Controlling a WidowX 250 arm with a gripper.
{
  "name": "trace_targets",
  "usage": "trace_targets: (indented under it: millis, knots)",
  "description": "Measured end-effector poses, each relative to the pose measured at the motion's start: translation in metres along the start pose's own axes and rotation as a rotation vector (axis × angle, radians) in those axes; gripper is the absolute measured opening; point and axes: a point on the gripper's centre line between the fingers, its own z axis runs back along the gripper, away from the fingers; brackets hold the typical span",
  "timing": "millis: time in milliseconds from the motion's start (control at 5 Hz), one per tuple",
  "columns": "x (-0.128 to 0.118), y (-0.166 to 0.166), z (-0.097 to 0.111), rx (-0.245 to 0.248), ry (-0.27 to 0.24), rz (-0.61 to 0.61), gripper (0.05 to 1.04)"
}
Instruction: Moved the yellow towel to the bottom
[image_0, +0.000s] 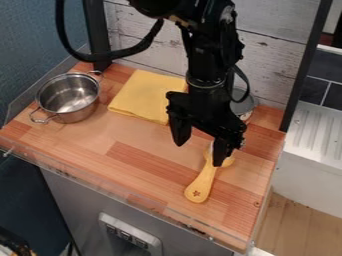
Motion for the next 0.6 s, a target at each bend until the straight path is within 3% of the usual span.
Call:
trace_targets:
  millis: [200,400,600]
  knots:
    - [-0.003,0.001,-0.007,0.000,0.029,0.000,1.000]
    - [0.006,0.028,-0.002,0.007,0.014,0.069,1.000]
    - [0.028,0.082,0.006,0.043,-0.019,0.188,1.000]
